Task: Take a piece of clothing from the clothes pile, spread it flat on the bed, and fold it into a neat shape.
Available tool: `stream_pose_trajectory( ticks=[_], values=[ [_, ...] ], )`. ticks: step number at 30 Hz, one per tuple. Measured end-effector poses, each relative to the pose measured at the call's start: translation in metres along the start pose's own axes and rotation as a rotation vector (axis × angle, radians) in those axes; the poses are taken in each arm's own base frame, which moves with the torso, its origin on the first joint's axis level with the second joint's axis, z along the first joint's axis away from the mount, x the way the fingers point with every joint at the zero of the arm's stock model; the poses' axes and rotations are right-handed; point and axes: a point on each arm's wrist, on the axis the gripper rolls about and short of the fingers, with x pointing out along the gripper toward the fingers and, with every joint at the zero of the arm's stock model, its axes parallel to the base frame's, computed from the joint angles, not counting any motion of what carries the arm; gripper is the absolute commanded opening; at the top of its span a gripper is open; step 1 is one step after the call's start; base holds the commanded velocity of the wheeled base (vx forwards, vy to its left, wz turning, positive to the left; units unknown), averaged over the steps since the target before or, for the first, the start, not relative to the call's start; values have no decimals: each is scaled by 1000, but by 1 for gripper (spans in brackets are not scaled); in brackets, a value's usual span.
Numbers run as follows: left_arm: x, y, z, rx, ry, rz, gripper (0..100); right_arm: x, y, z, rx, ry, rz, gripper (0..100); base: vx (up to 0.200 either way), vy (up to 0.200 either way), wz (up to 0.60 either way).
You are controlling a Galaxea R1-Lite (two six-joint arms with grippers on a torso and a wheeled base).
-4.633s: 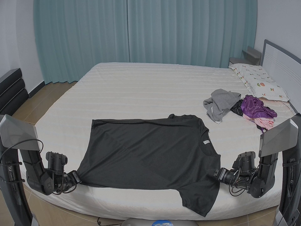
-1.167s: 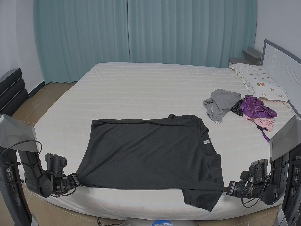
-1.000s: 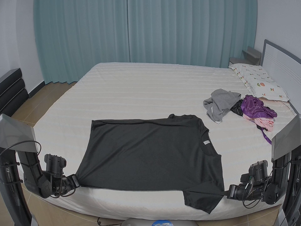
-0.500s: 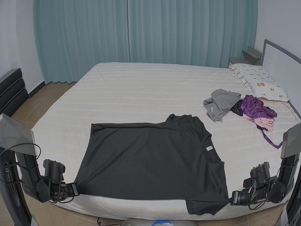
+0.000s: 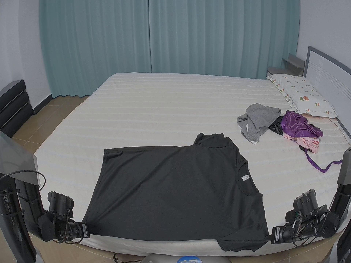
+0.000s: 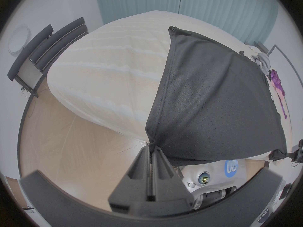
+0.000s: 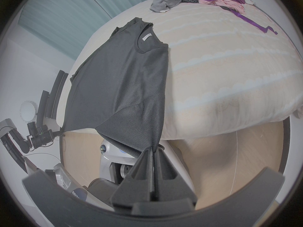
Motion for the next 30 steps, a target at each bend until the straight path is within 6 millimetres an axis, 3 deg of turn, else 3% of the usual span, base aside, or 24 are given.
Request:
stream_pose_trajectory(
  ticks=[23,30],
  values=[
    [-12,-5,-15,95,37,21,0,-26,-1,-12,-40,33,-35,0,0,0,0],
    [-23,-3,-20,139,87,29,0,-32,-2,-15,-42,42,-37,0,0,0,0]
  ],
)
